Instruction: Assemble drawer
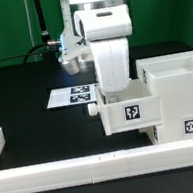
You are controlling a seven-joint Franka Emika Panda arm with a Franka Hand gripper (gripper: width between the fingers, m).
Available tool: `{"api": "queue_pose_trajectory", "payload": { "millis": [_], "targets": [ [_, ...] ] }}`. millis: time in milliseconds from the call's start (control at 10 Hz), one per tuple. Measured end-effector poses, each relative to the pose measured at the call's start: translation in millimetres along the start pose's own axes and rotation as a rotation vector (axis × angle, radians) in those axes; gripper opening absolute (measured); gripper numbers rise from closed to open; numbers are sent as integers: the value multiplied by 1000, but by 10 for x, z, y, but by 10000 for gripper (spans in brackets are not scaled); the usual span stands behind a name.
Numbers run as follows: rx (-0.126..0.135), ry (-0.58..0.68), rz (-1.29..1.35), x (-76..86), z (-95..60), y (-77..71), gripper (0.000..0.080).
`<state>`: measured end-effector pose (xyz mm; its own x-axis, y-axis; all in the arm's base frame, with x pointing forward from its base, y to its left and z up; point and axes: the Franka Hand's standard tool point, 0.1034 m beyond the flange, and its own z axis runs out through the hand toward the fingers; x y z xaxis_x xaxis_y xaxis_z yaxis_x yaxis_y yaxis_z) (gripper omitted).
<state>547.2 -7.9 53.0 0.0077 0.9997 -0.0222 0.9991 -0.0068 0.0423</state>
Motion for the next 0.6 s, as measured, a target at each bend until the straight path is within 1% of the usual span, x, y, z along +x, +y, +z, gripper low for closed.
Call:
{"api": "queue_pose_trajectory", "payload": {
  "millis": [100, 200, 400, 600],
  "targets": [
    [11, -5, 0, 46, -4, 24, 39],
    [9, -5, -4, 84, -11, 57, 39],
    [16, -15, -30, 179, -22, 91, 39],
    [16, -14, -27, 172, -23, 97, 39]
  ]
}}
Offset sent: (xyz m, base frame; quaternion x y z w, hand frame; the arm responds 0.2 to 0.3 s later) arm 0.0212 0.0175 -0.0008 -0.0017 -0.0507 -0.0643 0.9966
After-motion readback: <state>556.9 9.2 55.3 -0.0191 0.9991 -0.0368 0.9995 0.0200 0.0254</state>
